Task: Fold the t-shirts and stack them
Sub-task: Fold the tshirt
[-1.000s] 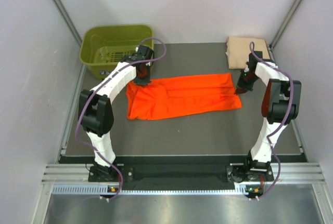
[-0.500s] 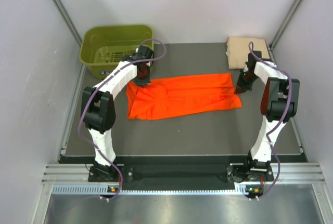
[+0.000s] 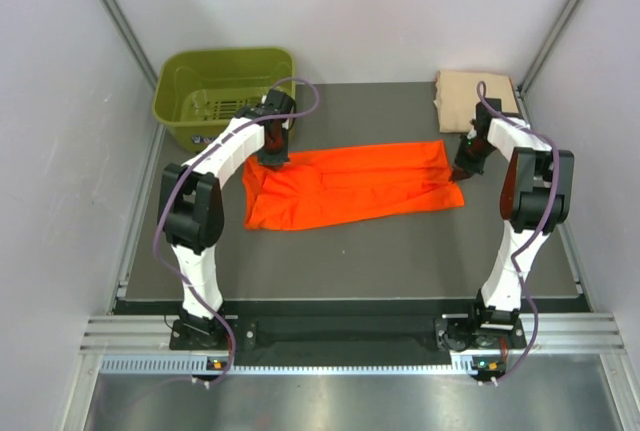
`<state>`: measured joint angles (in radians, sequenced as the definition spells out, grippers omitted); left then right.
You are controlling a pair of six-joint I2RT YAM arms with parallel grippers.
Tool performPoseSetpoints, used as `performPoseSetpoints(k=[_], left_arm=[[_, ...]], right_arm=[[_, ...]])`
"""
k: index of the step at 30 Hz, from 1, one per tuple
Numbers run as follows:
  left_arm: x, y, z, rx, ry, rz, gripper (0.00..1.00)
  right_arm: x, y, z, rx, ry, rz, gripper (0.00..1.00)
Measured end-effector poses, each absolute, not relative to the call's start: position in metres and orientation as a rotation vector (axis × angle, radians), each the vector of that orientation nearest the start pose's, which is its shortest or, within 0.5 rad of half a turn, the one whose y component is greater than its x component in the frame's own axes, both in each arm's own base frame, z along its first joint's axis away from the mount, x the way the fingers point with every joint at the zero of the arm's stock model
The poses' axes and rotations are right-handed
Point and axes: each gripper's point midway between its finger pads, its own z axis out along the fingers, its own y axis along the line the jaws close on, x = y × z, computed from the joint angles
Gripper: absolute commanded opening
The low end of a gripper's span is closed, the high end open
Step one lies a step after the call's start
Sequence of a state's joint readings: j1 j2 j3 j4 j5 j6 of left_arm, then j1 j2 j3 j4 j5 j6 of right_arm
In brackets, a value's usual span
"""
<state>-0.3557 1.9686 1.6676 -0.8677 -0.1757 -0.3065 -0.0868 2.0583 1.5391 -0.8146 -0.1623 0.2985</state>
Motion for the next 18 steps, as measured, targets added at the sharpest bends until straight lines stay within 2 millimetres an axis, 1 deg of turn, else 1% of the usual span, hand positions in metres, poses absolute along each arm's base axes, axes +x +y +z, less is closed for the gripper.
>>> performPoseSetpoints(k=[11, 18], left_arm=[[0.4142, -0.1332, 0.0949, 0.015, 2.711, 0.046, 0.0], [0.4139, -0.1311, 0.0945, 0.009, 2.715, 0.049, 0.0]], right_arm=[[0.4076, 0.006, 0.0273, 0.529, 2.869, 0.273, 0.02], [0.4103, 0.0102, 0.0283, 0.511, 2.868, 0.274, 0.03]])
